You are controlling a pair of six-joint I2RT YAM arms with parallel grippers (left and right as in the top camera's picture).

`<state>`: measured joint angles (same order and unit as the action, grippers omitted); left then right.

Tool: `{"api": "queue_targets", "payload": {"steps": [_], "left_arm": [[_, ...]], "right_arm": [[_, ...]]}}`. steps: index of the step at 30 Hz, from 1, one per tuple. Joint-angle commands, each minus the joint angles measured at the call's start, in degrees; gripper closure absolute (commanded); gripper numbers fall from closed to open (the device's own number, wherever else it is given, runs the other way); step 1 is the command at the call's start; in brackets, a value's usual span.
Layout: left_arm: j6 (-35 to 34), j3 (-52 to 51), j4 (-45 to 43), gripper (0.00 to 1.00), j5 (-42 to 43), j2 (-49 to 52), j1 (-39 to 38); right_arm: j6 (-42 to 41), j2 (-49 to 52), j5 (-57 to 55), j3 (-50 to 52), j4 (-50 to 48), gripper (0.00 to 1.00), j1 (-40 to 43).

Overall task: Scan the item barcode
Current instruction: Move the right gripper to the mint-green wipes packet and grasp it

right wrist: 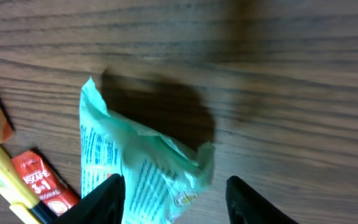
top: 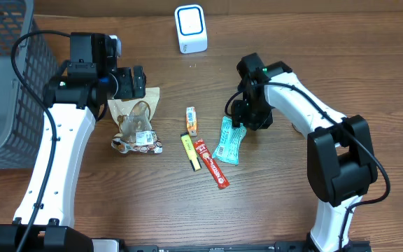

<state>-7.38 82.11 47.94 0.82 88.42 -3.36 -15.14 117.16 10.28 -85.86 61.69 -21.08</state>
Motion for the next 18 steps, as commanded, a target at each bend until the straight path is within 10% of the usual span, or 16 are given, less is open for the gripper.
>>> {"api": "queue_targets", "payload": {"steps": [1, 9, 18], "left_arm": [[-0.4, 0.3, -0.2, 0.0, 0.2, 0.4, -0.1], [-0.4, 0.3, -0.2, 0.0, 0.2, 0.4, -0.1], [-0.4, 0.3, -0.2, 0.0, 0.2, 0.4, -0.1]], "right_arm": [[0.0, -0.3, 3.1, 2.5, -1.9, 0.49, 0.0], [0.0, -0.3, 3.1, 6.6, -4.9, 0.54, 0.0], [1.7, -0.8, 3.1, 5.4, -2.9, 0.89, 0.6]]}}
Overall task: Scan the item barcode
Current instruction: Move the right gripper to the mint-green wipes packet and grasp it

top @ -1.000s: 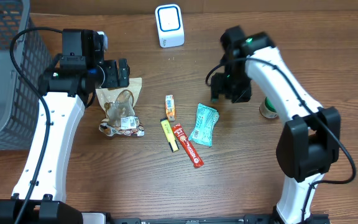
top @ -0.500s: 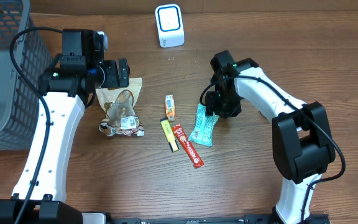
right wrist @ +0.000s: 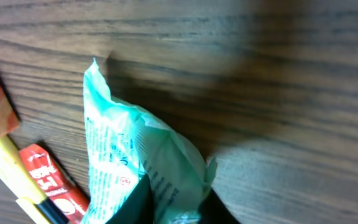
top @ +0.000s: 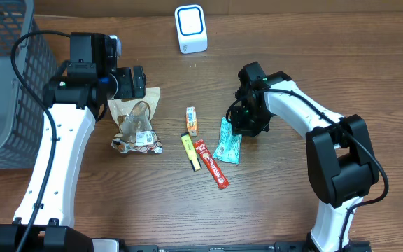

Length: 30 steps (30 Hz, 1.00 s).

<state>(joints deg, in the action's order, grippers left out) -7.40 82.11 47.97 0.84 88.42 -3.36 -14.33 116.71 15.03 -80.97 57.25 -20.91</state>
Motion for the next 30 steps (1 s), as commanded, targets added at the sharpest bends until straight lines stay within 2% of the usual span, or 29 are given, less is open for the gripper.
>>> {"api": "queue_targets", "payload": {"steps": [1, 2, 6, 13, 17, 30], "left_arm": [[-0.3, 0.3, -0.2, 0.0, 0.2, 0.4, -0.1], [-0.3, 0.3, -0.2, 0.0, 0.2, 0.4, -0.1], [-0.3, 0.3, -0.2, 0.0, 0.2, 0.4, -0.1], [-0.3, 0.3, -0.2, 0.0, 0.2, 0.4, -0.1], [-0.3, 0.3, -0.2, 0.0, 0.2, 0.4, -0.1], [-0.6, 0.3, -0.4, 0.0, 1.8, 0.4, -0.1]], "right_arm": [[0.9, -0.7, -1.6, -0.2, 2.3, 0.92, 0.8], [0.9, -1.2, -1.6, -0.9, 2.9, 0.96, 1.1], [0.9, -4.3, -1.1, -3.1, 4.2, 0.96, 2.4], [0.9, -10.7, 7.3, -3.5, 4.7, 0.96, 5.6], [0.9, -11.2, 11.9, -3.5, 6.8, 0.96, 7.6], [1.3, -11.2, 12.1, -3.5, 7.3, 0.96, 8.8]]}}
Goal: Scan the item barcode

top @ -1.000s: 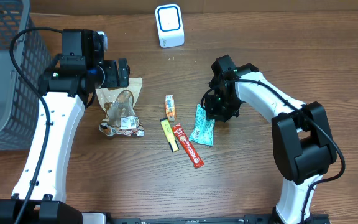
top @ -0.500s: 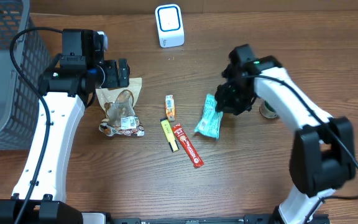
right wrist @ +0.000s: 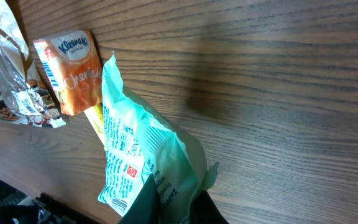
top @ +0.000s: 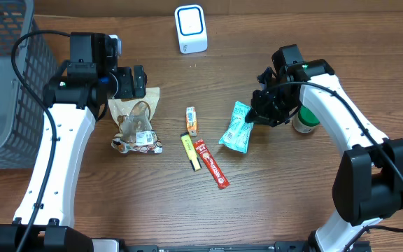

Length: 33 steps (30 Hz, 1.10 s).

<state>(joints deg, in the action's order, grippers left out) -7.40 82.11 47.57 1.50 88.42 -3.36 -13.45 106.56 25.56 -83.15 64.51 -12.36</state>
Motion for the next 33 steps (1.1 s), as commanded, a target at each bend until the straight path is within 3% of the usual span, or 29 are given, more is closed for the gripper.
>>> {"api": "queue_targets", "payload": {"steps": [1, 6, 11, 15, 19, 33], "left_arm": [[-0.6, 0.3, -0.5, 0.0, 1.4, 0.4, -0.1], [-1.1, 0.3, 1.7, 0.0, 9.1, 0.4, -0.1], [1.3, 0.3, 3.6, 0.0, 23.7, 0.4, -0.1], [1.6, 0.3, 6.4, 0.0, 28.5, 0.4, -0.1], [2.9, 0.3, 9.6, 0.11, 28.5, 0.4, -0.1], [3.1, 0.2, 11.9, 0.08, 28.2, 0.4, -0.6]], "right_arm": [[0.4, -1.1, 1.6, -1.3, 0.1, 0.96, 0.2], [0.5, -1.1, 1.6, -1.3, 0.8, 0.96, 0.2], [0.6, -1.1, 2.3, -1.3, 1.6, 0.96, 0.2], [10.3, -1.1, 16.2, -1.3, 2.7, 0.96, 0.2], [11.0, -1.1, 21.1, -1.3, 4.0, 0.96, 0.9], [11.0, -1.1, 21.0, -1.3, 6.1, 0.96, 2.1]]}}
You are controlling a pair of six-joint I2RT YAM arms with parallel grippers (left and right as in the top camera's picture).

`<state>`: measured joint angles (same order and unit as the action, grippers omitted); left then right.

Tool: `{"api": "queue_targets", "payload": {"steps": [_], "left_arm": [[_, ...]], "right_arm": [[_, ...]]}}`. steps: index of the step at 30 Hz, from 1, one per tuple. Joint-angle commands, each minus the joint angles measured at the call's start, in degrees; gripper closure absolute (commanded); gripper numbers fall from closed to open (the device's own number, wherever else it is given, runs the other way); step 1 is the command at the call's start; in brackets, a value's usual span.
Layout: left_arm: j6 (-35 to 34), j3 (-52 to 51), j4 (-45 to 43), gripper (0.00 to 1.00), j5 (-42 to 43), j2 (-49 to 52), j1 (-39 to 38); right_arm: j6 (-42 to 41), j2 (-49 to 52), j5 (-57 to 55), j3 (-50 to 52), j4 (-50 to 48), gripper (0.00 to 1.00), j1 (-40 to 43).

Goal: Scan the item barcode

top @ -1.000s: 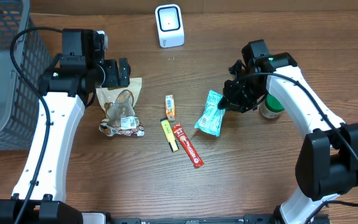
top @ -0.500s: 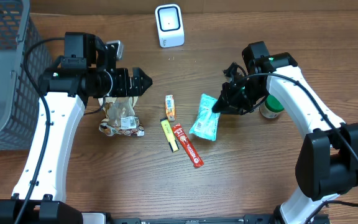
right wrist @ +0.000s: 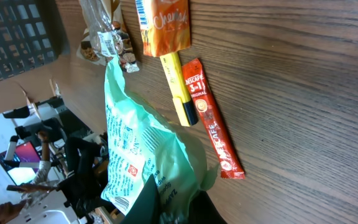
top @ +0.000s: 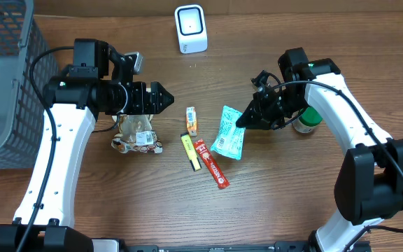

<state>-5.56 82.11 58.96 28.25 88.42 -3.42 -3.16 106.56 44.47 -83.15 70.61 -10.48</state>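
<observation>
My right gripper (right wrist: 173, 208) is shut on one end of a mint-green packet (right wrist: 138, 143) with printed text and a barcode near its lower edge. The overhead view shows the green packet (top: 228, 133) held off the table at centre right, hanging leftward from the right gripper (top: 245, 119). At the far edge stands the white scanner (top: 190, 28). My left gripper (top: 163, 98) points right, above and left of the loose items, and holds nothing that I can see. Whether its fingers are together does not show.
An orange Kleenex packet (top: 191, 120), a yellow stick (top: 190, 151) and a red Nescafe stick (top: 212, 164) lie mid-table. A clear snack bag (top: 137, 133) sits under the left arm. A green-lidded jar (top: 305, 120) stands by the right arm. A grey basket (top: 5, 63) fills the far left.
My left gripper, which was over the clear bag, now points right, toward the middle of the table. My right wrist has tilted, and the green packet is a little further left and turned.
My right gripper stood open around the end of the green packet lying on the table. It was then shut on that end. After that it held the packet raised and further right. Now the packet is tilted in the air and the left arm has moved.
</observation>
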Motion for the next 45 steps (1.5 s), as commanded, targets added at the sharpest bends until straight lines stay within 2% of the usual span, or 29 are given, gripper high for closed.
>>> {"api": "queue_targets", "payload": {"steps": [1, 7, 12, 18, 22, 26, 33, 38, 39, 41, 42, 45], "left_arm": [[1.3, 0.2, 1.0, 0.08, 1.4, 0.4, -0.8], [1.3, 0.2, 3.5, 0.09, 6.4, 0.4, -4.0], [1.3, 0.2, 3.3, 0.11, 10.4, 0.4, -9.3], [1.3, 0.2, 2.1, 0.12, 8.8, 0.4, -15.6], [0.7, 0.2, 0.5, 0.21, 7.3, 0.4, -17.5], [0.2, 0.2, -0.5, 0.36, 7.3, 0.4, -18.2], [0.2, 0.1, -1.0, 0.41, 7.0, 1.2, -18.2], [0.2, 0.1, -1.0, 0.59, 7.6, 3.9, -18.2], [0.2, 0.1, -1.0, 0.67, 7.8, 4.5, -18.4], [0.2, 0.1, -1.1, 0.91, 7.8, 5.7, -18.4], [0.2, 0.1, -1.3, 0.96, 7.8, 5.9, -18.3], [0.2, 0.2, -2.3, 0.96, 8.0, 6.0, -17.6]], "right_arm": [[0.7, -1.1, 2.1, -1.3, 0.0, 0.96, 0.2], [0.7, -1.1, 2.8, -1.3, -0.5, 0.96, 0.2], [0.7, -1.1, 9.1, -1.3, -1.9, 0.96, 0.2], [0.7, -1.1, 17.3, -1.3, -4.0, 0.96, 0.2], [0.7, -1.1, 21.4, -1.3, -4.9, 0.96, 0.2], [0.7, -1.1, 26.3, -1.3, -7.0, 0.96, 0.2], [0.7, -1.1, 26.9, -1.3, -8.4, 0.96, 0.0], [0.7, -1.1, 26.8, -1.3, -8.5, 0.96, -0.7], [0.7, -1.1, 26.8, -1.3, -8.6, 0.96, -0.7], [0.7, -1.1, 26.8, -1.3, -8.9, 0.96, -0.7], [0.7, -1.1, 26.8, -1.3, -8.9, 0.96, -0.7], [0.7, -1.1, 25.6, -1.3, -8.9, 0.96, -0.7]]}}
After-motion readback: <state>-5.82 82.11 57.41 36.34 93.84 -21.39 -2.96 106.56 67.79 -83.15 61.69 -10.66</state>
